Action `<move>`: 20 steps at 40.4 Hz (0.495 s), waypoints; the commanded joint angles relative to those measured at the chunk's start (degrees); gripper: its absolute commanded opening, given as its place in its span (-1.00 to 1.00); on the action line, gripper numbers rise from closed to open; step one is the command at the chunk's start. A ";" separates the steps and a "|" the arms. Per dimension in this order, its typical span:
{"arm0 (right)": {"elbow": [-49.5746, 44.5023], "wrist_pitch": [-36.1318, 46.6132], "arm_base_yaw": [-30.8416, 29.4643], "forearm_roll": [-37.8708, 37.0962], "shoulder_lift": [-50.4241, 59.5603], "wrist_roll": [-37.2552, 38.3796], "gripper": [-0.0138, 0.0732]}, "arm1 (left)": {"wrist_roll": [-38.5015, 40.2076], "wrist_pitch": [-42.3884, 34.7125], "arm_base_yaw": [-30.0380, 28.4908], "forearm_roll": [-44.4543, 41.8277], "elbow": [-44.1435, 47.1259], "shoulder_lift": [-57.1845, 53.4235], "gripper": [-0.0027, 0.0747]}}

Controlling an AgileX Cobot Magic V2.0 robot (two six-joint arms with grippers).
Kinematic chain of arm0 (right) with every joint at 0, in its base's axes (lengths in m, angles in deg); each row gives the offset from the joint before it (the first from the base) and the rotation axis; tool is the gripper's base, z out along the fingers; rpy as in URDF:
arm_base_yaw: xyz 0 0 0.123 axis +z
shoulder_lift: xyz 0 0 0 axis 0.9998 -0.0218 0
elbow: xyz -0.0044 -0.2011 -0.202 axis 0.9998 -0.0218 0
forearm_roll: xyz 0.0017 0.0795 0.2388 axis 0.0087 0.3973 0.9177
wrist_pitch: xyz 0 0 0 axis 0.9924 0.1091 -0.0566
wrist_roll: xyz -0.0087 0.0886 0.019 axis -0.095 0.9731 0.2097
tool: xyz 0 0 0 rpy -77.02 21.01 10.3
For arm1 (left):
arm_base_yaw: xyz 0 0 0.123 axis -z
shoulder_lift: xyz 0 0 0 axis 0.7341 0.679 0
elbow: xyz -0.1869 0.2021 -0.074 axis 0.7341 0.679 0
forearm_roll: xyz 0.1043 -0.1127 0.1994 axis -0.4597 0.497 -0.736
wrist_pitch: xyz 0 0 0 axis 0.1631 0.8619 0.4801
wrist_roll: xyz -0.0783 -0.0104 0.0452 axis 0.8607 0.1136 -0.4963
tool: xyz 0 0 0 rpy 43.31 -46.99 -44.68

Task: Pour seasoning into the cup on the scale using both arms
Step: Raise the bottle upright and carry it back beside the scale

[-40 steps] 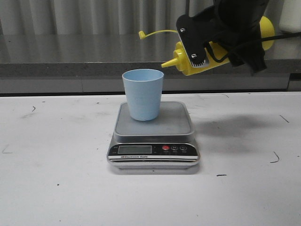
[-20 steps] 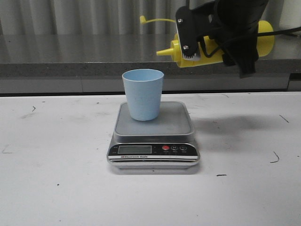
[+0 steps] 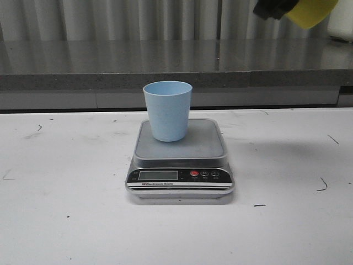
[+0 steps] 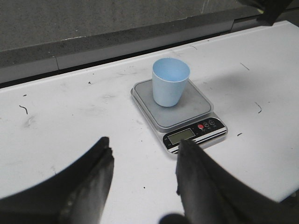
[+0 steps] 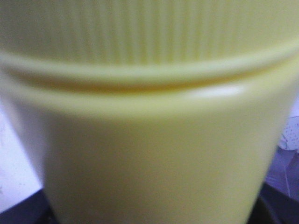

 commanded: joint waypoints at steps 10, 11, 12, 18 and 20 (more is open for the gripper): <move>-13.57 20.83 -11.67 -2.51 15.92 17.06 0.12 | 0.50 -4.70 -0.11 0.20 -1.49 0.37 -0.12; -14.25 23.06 -12.90 -2.51 16.19 18.26 0.12 | 0.50 -4.70 -0.11 0.20 -1.49 0.37 -0.12; -15.52 25.33 -14.60 -2.51 16.46 19.82 0.12 | 0.50 -4.70 -0.11 0.20 -1.49 0.37 -0.12; -20.92 39.79 -22.72 -2.51 16.24 25.04 0.12 | 0.50 -4.70 -0.11 0.20 -1.49 0.37 -0.12; -22.61 45.14 -25.35 -2.07 15.89 25.30 0.12 | 0.50 -4.70 -0.11 0.20 -1.49 0.37 -0.12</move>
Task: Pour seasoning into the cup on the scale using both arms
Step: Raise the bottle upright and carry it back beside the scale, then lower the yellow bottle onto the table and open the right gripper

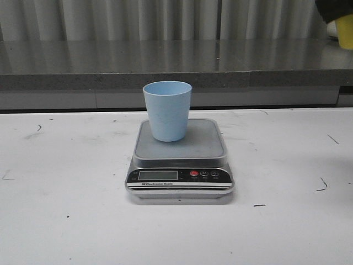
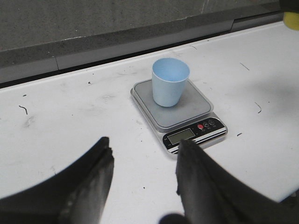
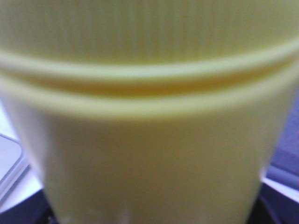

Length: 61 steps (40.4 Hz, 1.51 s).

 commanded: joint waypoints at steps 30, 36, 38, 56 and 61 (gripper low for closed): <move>-7.85 49.31 -13.49 29.18 -19.64 -30.63 0.10 | 0.50 -4.70 -0.11 0.20 -1.49 0.37 -0.12; -6.34 55.53 -13.49 33.05 -26.03 -34.65 0.10 | 0.50 -4.70 -0.11 0.20 -1.49 0.37 -0.12; -5.76 58.50 -13.49 33.70 -28.10 -34.65 0.10 | 0.50 -4.70 -0.11 0.20 -1.49 0.37 -0.12; -1.89 65.38 -13.49 34.33 -40.06 -38.79 0.10 | 0.50 -4.70 -0.11 0.20 -1.49 0.37 -0.12; -1.89 64.40 -13.49 34.45 -40.88 -41.22 0.22 | 0.50 -4.70 -0.11 0.20 -1.49 0.37 -0.12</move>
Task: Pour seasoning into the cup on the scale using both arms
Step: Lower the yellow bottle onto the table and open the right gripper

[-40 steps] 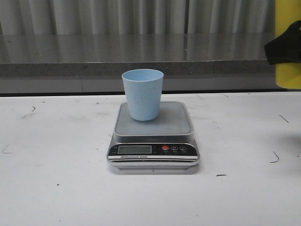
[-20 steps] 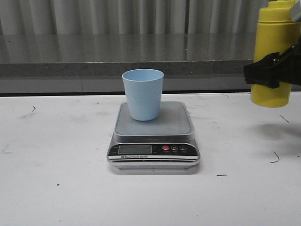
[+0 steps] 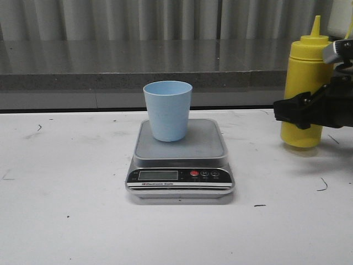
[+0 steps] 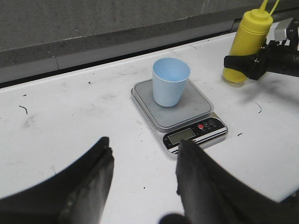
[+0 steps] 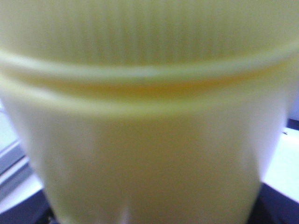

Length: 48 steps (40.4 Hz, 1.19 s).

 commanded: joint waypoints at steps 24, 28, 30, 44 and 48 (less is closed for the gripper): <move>0.87 7.25 -0.47 2.04 0.67 -2.29 0.82 | 0.50 -4.70 -0.11 0.20 -1.49 0.37 -0.12; -0.78 7.98 -0.47 2.65 1.39 -2.29 0.82 | 0.50 -4.70 -0.11 0.20 -1.49 0.37 -0.12; -1.77 7.85 -0.47 3.50 1.96 -2.29 0.82 | 0.50 -4.70 -0.11 0.20 -1.49 0.37 -0.12; -13.72 -1.05 1.13 9.24 14.32 -0.45 0.82 | 0.50 -4.70 -0.11 0.20 -1.49 0.37 -0.12; -14.39 -16.70 2.70 9.27 19.81 4.02 0.82 | 0.50 -4.70 -0.11 0.20 -1.49 0.37 -0.12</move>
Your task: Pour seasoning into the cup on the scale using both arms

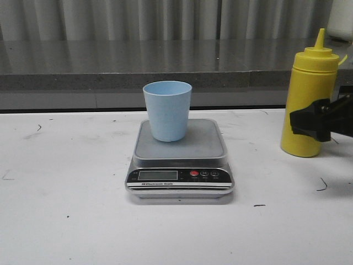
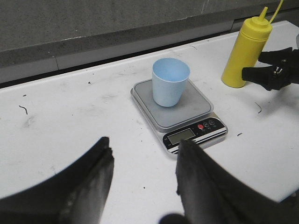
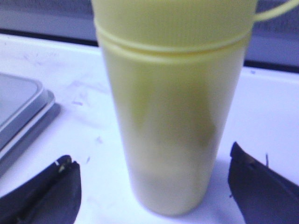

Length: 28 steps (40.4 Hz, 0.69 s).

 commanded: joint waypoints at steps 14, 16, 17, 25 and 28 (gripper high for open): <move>0.05 -43.55 10.91 -22.23 28.72 40.14 0.82 | 0.50 -4.70 -0.11 0.20 -1.49 0.37 -0.12; 0.05 -44.98 13.00 -26.15 31.76 44.29 0.82 | 0.50 -4.70 -0.11 0.20 -1.49 0.37 -0.12; 0.05 -45.90 13.91 -28.50 33.03 45.89 0.82 | 0.50 -4.70 -0.11 0.20 -1.49 0.37 -0.12; 0.23 -58.80 20.80 -34.62 42.48 51.43 0.82 | 0.50 -4.70 -0.11 0.20 -1.49 0.37 -0.12; 0.23 -63.96 22.81 -34.62 45.03 50.22 0.82 | 0.50 -4.70 -0.11 0.20 -1.49 0.37 -0.12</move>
